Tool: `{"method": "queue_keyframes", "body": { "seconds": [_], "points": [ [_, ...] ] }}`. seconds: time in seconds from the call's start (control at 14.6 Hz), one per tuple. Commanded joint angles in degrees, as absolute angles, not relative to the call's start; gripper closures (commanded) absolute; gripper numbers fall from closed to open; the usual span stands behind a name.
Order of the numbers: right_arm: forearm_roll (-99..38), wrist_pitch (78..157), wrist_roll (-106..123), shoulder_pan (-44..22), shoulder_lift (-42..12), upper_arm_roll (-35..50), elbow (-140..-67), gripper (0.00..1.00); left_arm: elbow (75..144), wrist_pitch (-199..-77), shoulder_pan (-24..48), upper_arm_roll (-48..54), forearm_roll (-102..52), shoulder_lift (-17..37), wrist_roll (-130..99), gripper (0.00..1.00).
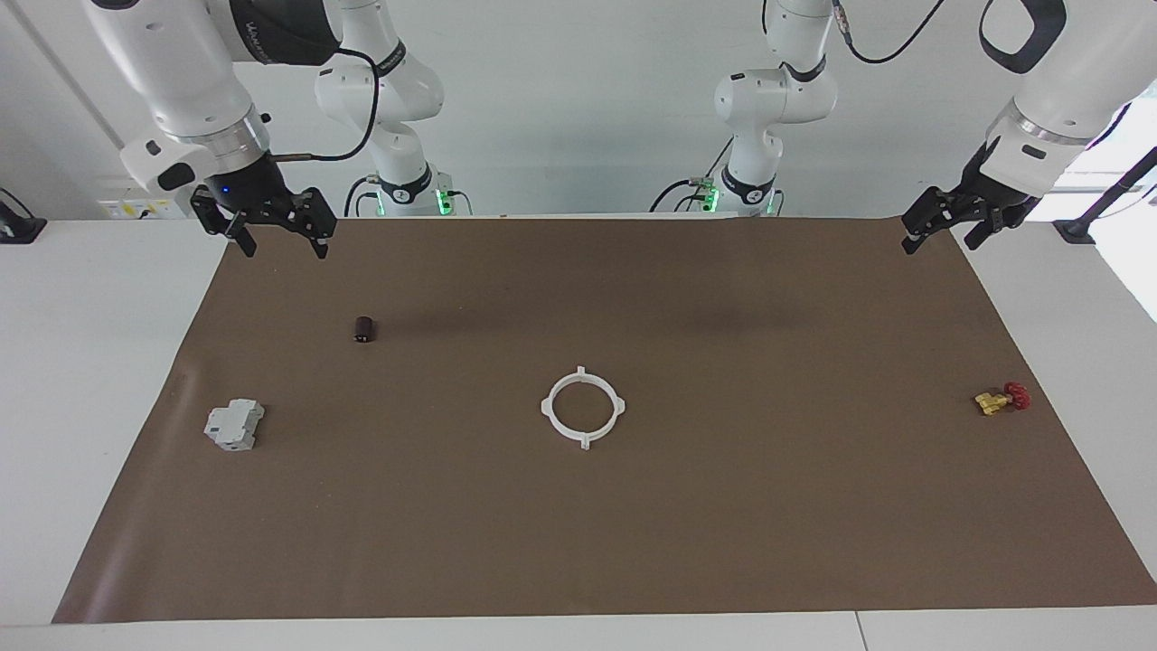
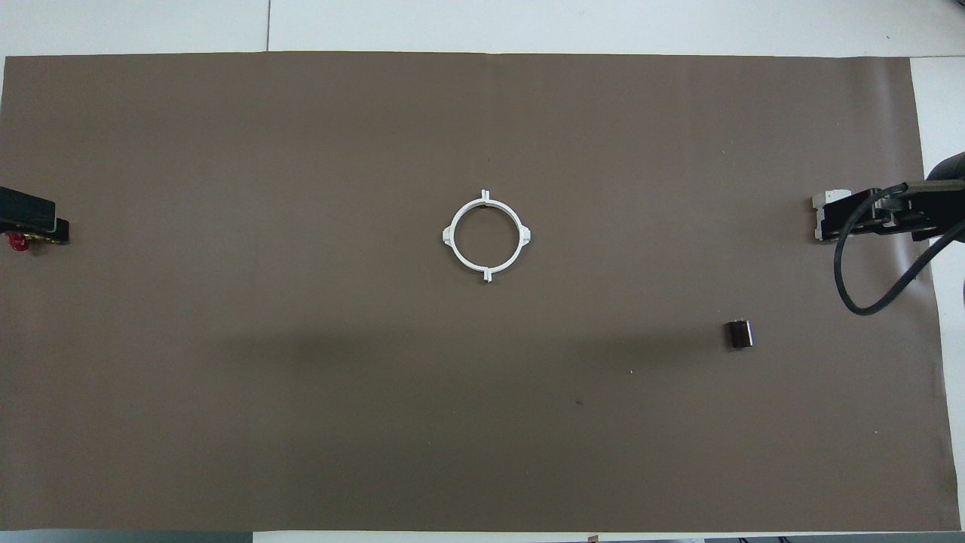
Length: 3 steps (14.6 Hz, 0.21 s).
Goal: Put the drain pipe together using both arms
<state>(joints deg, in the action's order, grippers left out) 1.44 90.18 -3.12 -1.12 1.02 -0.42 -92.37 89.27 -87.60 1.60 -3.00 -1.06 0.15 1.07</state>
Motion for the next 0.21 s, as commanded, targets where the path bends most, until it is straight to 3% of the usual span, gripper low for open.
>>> {"method": "queue_keyframes", "body": {
  "seconds": [0.0, 0.14],
  "points": [
    [1.0, 90.4, -1.5, -0.6, 1.6, -0.1, -92.6, 0.0, 88.4, -86.1, 1.2, -2.5, 0.6, 0.3, 2.2, 0.0],
    [1.0, 90.4, -1.6, -0.6, 1.6, -0.1, -92.6, 0.0, 88.4, -86.2, 1.4, -2.5, 0.6, 0.3, 3.2, 0.0]
  ]
}}
